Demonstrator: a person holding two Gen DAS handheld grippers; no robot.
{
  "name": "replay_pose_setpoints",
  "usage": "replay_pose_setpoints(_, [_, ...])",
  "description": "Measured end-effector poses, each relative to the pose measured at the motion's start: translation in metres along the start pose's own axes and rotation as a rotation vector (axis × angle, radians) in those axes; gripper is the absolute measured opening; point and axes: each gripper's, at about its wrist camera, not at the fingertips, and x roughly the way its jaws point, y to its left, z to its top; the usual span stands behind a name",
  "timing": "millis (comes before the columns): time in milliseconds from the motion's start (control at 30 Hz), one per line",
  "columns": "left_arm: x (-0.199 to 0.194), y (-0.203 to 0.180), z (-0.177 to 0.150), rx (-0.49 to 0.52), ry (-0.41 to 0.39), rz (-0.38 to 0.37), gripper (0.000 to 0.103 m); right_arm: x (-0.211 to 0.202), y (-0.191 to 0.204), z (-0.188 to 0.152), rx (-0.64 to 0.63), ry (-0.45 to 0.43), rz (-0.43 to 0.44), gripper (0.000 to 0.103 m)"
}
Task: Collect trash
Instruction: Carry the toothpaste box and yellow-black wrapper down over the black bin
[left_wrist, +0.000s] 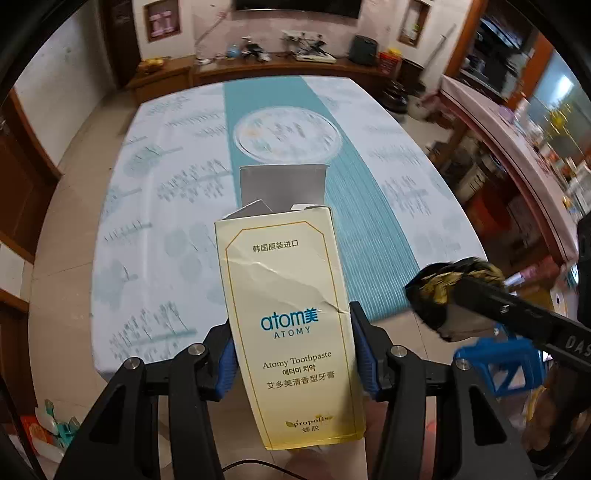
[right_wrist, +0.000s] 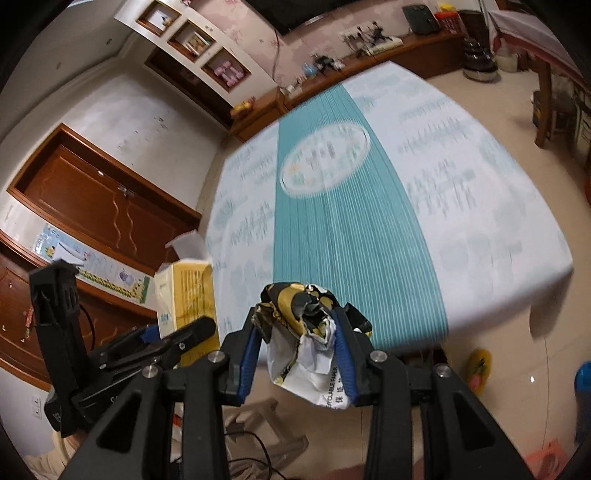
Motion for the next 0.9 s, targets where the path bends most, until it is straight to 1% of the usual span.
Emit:
replay_pose_setpoints(167, [0.011, -0.022, -0.034, 0.046, 0.042, -0.026, 0.051, 0.003, -0.013, -0.039, 0.031, 0.070, -0.037, 0.037])
replay_pose_setpoints(300, [0.036, -0.037, -0.061, 0.043, 0.088, -0.035, 0.051, 0.013, -0.034, -0.061, 0.061, 0.111, -0.064, 0.037])
replay_pose_setpoints(400, [0.068, -0.046, -0.083, 0.039, 0.123, -0.023, 0.051, 0.031, -0.061, -0.077, 0.102, 0.137, -0.086, 0.037])
replay_pose_setpoints(567, [0.140, -0.053, -0.122, 0.019, 0.165, -0.011, 0.051, 0.080, -0.121, -0.111, 0.188, 0.187, -0.115, 0.037])
replay_pose_setpoints(600, [0.159, -0.054, -0.131, 0.018, 0.167, -0.006, 0.051, 0.095, -0.137, -0.120, 0.208, 0.199, -0.123, 0.037])
replay_pose_setpoints(767, [0.232, -0.056, -0.159, 0.041, 0.169, 0.039, 0.052, 0.155, -0.192, -0.149, 0.272, 0.233, -0.148, 0.038])
replay_pose_setpoints(900, [0.282, -0.056, -0.175, 0.059, 0.164, 0.070, 0.052, 0.199, -0.226, -0.162, 0.298, 0.246, -0.156, 0.040])
